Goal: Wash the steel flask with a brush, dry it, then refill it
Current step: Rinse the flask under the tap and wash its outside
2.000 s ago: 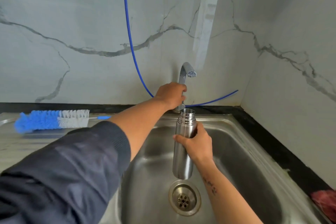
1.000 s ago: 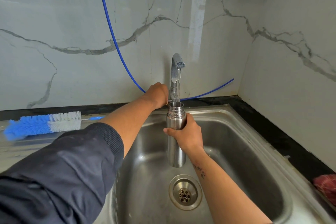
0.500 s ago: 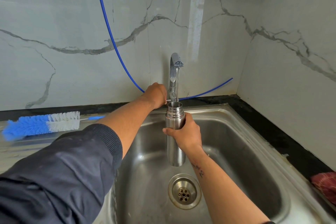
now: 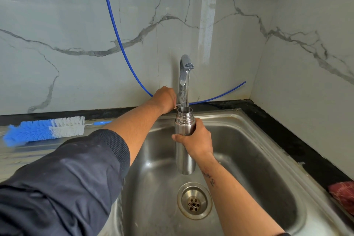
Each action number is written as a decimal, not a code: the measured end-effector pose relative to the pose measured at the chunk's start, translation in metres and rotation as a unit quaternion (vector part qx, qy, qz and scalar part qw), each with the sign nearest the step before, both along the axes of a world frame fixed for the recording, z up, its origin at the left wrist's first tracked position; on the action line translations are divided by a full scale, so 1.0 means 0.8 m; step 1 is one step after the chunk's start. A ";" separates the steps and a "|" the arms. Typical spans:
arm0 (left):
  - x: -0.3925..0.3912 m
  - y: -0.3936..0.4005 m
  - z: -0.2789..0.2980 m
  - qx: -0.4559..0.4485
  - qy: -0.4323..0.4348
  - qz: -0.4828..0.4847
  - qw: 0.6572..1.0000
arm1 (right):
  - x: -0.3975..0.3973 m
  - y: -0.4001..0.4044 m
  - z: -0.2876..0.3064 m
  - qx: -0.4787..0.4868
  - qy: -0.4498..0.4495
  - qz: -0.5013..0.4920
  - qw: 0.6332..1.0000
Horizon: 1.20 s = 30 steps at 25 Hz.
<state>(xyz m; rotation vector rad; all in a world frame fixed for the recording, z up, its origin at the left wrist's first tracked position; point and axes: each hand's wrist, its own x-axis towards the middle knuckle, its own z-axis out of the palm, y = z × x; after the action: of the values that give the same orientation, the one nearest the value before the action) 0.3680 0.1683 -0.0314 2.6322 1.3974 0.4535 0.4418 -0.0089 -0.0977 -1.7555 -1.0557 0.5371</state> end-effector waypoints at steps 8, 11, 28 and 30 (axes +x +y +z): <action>-0.001 -0.002 -0.001 -0.009 -0.013 0.001 1.000 | -0.001 -0.002 0.002 -0.005 -0.003 0.002 1.000; -0.002 -0.003 -0.001 -0.010 -0.014 0.001 1.000 | -0.001 -0.002 0.003 -0.007 -0.002 0.003 1.000; -0.002 -0.007 0.001 -0.027 -0.027 0.012 0.999 | -0.001 -0.002 0.003 -0.010 -0.003 -0.001 1.000; -0.002 -0.008 0.000 -0.032 -0.037 0.014 0.999 | 0.000 -0.002 0.003 -0.011 0.000 -0.001 1.000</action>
<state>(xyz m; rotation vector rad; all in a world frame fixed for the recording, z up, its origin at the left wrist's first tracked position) 0.3664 0.1619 -0.0314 2.5212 1.4050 0.4956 0.4420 -0.0104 -0.0956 -1.7757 -1.0510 0.5498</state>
